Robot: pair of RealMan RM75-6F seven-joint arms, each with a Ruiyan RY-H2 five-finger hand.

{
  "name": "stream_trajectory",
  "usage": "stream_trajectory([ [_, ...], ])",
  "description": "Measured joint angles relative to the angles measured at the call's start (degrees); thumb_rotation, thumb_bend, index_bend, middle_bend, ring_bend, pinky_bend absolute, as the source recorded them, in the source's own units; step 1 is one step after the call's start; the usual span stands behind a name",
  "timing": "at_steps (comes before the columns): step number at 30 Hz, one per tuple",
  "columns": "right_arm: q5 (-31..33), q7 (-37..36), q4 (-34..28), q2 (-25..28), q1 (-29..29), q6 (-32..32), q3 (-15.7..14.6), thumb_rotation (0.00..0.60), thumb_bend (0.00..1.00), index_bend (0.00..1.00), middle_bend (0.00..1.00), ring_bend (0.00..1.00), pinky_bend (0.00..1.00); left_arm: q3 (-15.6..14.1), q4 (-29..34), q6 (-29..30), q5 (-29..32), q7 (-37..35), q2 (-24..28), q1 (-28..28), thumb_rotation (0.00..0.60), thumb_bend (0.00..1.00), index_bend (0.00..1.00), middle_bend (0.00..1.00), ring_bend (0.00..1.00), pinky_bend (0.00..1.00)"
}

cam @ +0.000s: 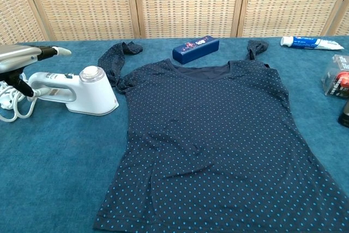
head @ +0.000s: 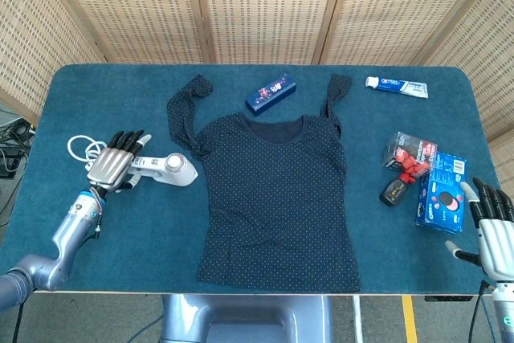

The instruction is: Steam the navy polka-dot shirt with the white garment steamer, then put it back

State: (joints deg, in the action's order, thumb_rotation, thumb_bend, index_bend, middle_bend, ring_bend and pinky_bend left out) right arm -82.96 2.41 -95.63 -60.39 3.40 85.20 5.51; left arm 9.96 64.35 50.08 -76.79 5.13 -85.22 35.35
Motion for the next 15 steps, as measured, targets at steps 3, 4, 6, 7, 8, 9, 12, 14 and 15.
stream_trajectory([
  [3, -0.2, 0.1, -0.1, 0.0, 0.0, 0.1, -0.1, 0.6, 0.0, 0.0, 0.0, 0.0, 0.0, -0.3, -2.4, -0.6, -0.3, -0.6, -1.0, 0.9, 0.6, 0.41, 0.0, 0.0, 0.0, 0.0],
  [4, -0.3, 0.2, -0.2, 0.0, 0.0, 0.2, -0.1, 0.6, 0.0, 0.0, 0.0, 0.0, 0.0, -0.3, -3.2, -0.7, -0.5, -0.8, -1.3, 1.1, 0.6, 0.41, 0.0, 0.0, 0.0, 0.0],
  [6, -0.3, 0.4, -0.2, -0.1, 0.0, 0.3, -0.1, 0.6, 0.0, 0.0, 0.0, 0.0, 0.0, -0.5, -5.4, -0.8, -1.1, -2.1, -2.4, 1.8, 0.6, 0.41, 0.0, 0.0, 0.0, 0.0],
  [7, -0.3, 0.4, -0.2, -0.1, 0.0, 0.4, -0.1, 0.6, 0.0, 0.0, 0.0, 0.0, 0.0, -0.6, -6.4, -0.8, -1.4, -2.8, -2.9, 2.1, 0.6, 0.41, 0.0, 0.0, 0.0, 0.0],
  [8, -0.3, 0.5, -0.2, -0.2, 0.0, 0.3, -0.1, 0.6, 0.0, 0.0, 0.0, 0.0, 0.0, -0.7, -7.7, -1.0, -1.8, -3.6, -3.5, 2.6, 0.6, 0.41, 0.0, 0.0, 0.0, 0.0],
  [9, -0.3, 0.6, -0.2, -0.2, 0.0, 0.2, -0.1, 0.6, 0.0, 0.0, 0.0, 0.0, 0.0, -0.9, -8.6, -1.1, -2.1, -4.3, -4.0, 3.0, 0.6, 0.41, 0.0, 0.0, 0.0, 0.0],
  [12, -0.1, 0.9, -0.2, -0.4, 0.1, -0.2, -0.2, 0.6, 0.0, 0.0, 0.0, 0.0, 0.0, -1.4, -11.3, -1.5, -3.3, -6.8, -5.7, 4.1, 0.6, 0.41, 0.0, 0.0, 0.0, 0.0],
  [14, 0.0, 1.0, -0.1, -0.5, 0.2, -0.4, -0.2, 0.6, 0.0, 0.0, 0.0, 0.0, 0.0, -1.7, -12.9, -1.6, -3.9, -8.0, -6.7, 4.8, 0.6, 0.41, 0.0, 0.0, 0.0, 0.0],
  [15, 0.2, 1.1, -0.1, -0.5, 0.2, -0.4, -0.2, 0.6, 0.0, 0.0, 0.0, 0.0, 0.0, -1.8, -13.5, -1.7, -4.1, -8.4, -7.1, 5.1, 0.6, 0.41, 0.0, 0.0, 0.0, 0.0],
])
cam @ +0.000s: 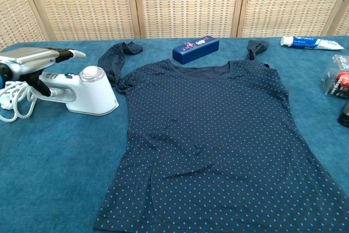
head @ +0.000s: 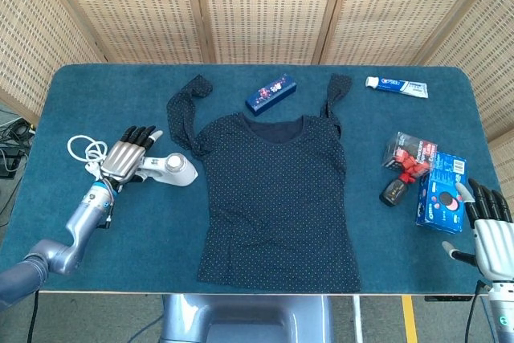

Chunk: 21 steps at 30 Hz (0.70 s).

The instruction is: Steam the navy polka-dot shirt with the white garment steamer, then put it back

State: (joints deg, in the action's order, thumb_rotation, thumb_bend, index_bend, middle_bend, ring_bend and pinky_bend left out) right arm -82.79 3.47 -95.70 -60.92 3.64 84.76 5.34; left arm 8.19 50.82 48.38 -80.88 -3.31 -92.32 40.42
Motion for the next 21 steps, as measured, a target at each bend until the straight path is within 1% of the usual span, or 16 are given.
stream_trajectory([
  [7, 0.1, 0.2, 0.1, -0.1, 0.1, -0.1, 0.1, 0.6, 0.0, 0.0, 0.0, 0.0, 0.0, -0.3, -4.9, -0.8, -0.9, -2.1, -2.7, 2.1, 0.6, 0.41, 0.0, 0.0, 0.0, 0.0],
  [11, -0.1, 0.6, 0.2, -0.3, 0.2, -0.4, -0.2, 0.6, 0.0, 0.0, 0.0, 0.0, 0.0, -0.7, -8.8, -1.1, -1.6, -4.6, -4.7, 3.2, 0.6, 0.41, 0.0, 0.0, 0.0, 0.0],
  [12, 0.0, 0.6, 0.2, -0.4, 0.2, -0.4, -0.2, 0.6, 0.0, 0.0, 0.0, 0.0, 0.0, -0.7, -9.3, -1.0, -1.7, -5.1, -5.0, 3.4, 0.6, 0.42, 0.0, 0.01, 0.01, 0.0],
  [13, 0.0, 0.6, 0.2, -0.4, 0.2, -0.4, -0.2, 0.6, 0.0, 0.0, 0.0, 0.0, 0.0, -0.7, -10.1, -0.9, -1.8, -5.7, -5.4, 3.6, 0.6, 0.42, 0.02, 0.04, 0.05, 0.0],
  [14, 0.0, 0.6, 0.2, -0.4, 0.2, -0.4, -0.1, 0.6, 0.0, 0.0, 0.0, 0.0, 0.0, -0.8, -11.0, -0.6, -2.0, -6.5, -5.9, 3.8, 0.6, 0.43, 0.09, 0.15, 0.15, 0.02],
  [15, 0.1, 0.6, 0.2, -0.4, 0.2, -0.3, -0.1, 0.6, 0.0, 0.0, 0.0, 0.0, 0.0, -0.8, -11.7, -0.4, -2.1, -7.1, -6.3, 4.0, 0.6, 0.44, 0.21, 0.3, 0.29, 0.08],
  [16, 0.1, 0.6, 0.2, -0.4, 0.2, -0.4, -0.1, 0.6, 0.0, 0.0, 0.0, 0.0, 0.0, -0.8, -12.3, -0.1, -2.3, -7.5, -6.7, 4.1, 0.6, 0.45, 0.31, 0.41, 0.38, 0.15],
  [17, 0.1, 0.5, 0.2, -0.4, 0.2, -0.4, -0.1, 0.6, 0.0, 0.0, 0.0, 0.0, 0.0, -0.9, -13.0, 0.5, -2.4, -7.8, -7.0, 4.2, 0.6, 0.45, 0.45, 0.53, 0.49, 0.27],
  [18, 0.2, 0.5, 0.2, -0.4, 0.3, -0.5, -0.1, 0.6, 0.0, 0.0, 0.0, 0.0, 0.0, -0.9, -13.4, 1.1, -2.6, -7.9, -7.3, 4.2, 0.6, 0.45, 0.56, 0.61, 0.56, 0.39],
  [19, 0.2, 0.5, 0.3, -0.4, 0.3, -0.6, -0.1, 0.6, 0.0, 0.0, 0.0, 0.0, 0.0, -0.9, -13.9, 1.8, -2.7, -8.0, -7.6, 4.2, 0.6, 0.45, 0.6, 0.63, 0.58, 0.43],
  [21, 0.3, 0.5, 0.3, -0.4, 0.3, -0.7, -0.1, 0.6, 0.0, 0.0, 0.0, 0.0, 0.0, -1.0, -15.5, 3.7, -3.2, -8.3, -8.4, 4.1, 0.6, 0.46, 0.71, 0.69, 0.64, 0.57],
])
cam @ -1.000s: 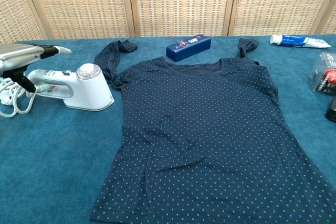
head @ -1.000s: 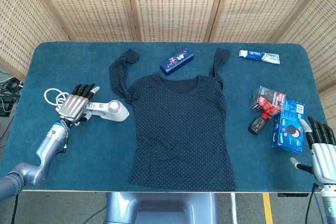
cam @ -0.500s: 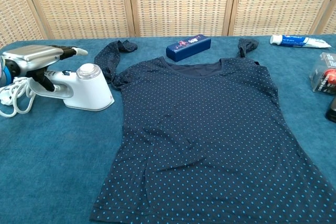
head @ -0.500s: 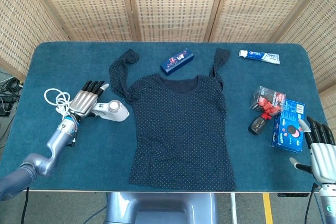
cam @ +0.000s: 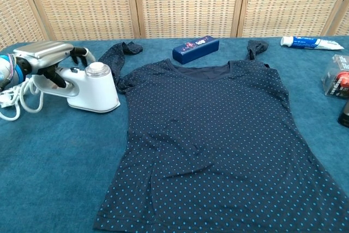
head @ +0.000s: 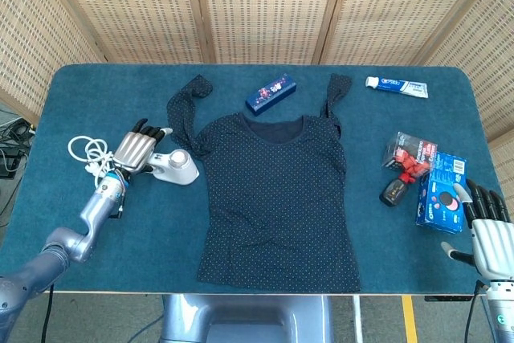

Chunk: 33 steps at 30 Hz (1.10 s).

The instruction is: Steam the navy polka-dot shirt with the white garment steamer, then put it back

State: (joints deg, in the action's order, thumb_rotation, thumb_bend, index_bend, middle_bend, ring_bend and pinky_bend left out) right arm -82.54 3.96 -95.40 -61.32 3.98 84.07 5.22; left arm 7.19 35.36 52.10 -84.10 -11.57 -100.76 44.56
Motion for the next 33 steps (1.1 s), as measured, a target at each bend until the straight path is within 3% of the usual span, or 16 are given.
stream_trajectory([
  [3, 0.0, 0.0, 0.0, 0.0, 0.1, -0.2, -0.1, 0.6, 0.0, 0.0, 0.0, 0.0, 0.0, -0.5, -2.7, 2.0, -0.8, -1.2, -1.3, -0.1, 0.6, 0.51, 0.86, 0.78, 0.73, 0.75],
  [6, -0.1, -0.1, 0.0, 0.0, 0.2, -0.3, -0.1, 0.6, 0.0, 0.0, 0.0, 0.0, 0.0, -1.2, -4.5, 2.8, -1.6, -3.1, -2.2, -0.2, 0.6, 0.62, 0.96, 0.85, 0.8, 0.85],
  [12, 0.2, -0.3, 0.1, -0.1, 0.2, -0.5, -0.1, 0.6, 0.0, 0.0, 0.0, 0.0, 0.0, -2.2, -5.5, 6.4, -3.0, -6.4, -2.6, -0.5, 0.6, 0.71, 1.0, 0.91, 0.87, 0.99],
  [22, 0.3, -0.2, 0.1, -0.2, 0.4, -0.6, 0.1, 0.6, 0.0, 0.0, 0.0, 0.0, 0.0, -2.7, -2.4, 15.9, -5.9, -14.5, 0.6, -0.1, 0.6, 0.8, 1.0, 0.94, 0.9, 1.0],
  [28, 0.1, -0.7, 0.0, -0.1, 0.3, 0.6, 0.7, 0.6, 0.0, 0.0, 0.0, 0.0, 0.0, -0.8, 7.7, 16.0, -6.1, -15.1, 6.0, 2.8, 0.6, 0.8, 1.0, 0.94, 0.9, 1.0],
  [33, 2.3, -0.8, 1.1, -0.5, 0.6, -0.7, 1.1, 0.6, 0.0, 0.0, 0.0, 0.0, 0.0, 3.0, 18.6, 11.7, -4.4, -10.9, 11.4, 7.8, 0.6, 0.8, 1.0, 0.94, 0.9, 1.0],
])
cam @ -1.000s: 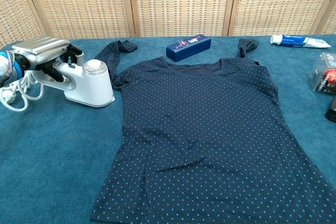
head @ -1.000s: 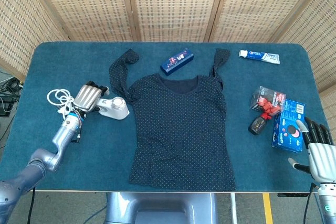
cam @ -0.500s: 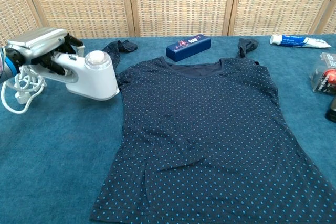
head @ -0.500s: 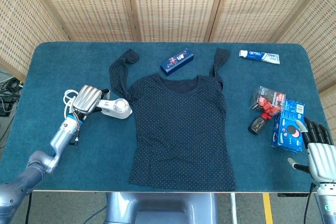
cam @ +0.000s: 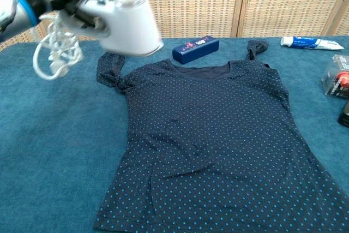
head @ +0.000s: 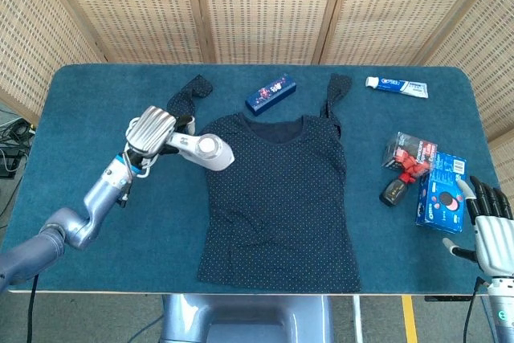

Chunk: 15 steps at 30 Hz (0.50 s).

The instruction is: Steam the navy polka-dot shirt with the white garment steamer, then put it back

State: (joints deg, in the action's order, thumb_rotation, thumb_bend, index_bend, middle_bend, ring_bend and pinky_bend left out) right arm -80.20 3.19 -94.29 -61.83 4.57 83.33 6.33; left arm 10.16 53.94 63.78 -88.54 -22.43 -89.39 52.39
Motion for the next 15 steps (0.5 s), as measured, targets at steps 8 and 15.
stream_trajectory([
  [8, 3.8, -0.1, 1.7, -0.5, 0.4, -1.5, 1.3, 0.6, 0.0, 0.0, 0.0, 0.0, 0.0, 5.4, 7.1, -15.7, 5.6, 9.5, 2.7, 10.6, 0.6, 0.82, 1.0, 0.94, 0.9, 1.0],
  [15, 6.4, -0.8, 3.3, -0.5, 0.3, -2.3, 2.2, 0.6, 0.0, 0.0, 0.0, 0.0, 0.0, 8.0, 5.4, -24.2, 9.7, 14.8, -2.5, 19.4, 0.6, 0.83, 1.0, 0.94, 0.9, 1.0],
])
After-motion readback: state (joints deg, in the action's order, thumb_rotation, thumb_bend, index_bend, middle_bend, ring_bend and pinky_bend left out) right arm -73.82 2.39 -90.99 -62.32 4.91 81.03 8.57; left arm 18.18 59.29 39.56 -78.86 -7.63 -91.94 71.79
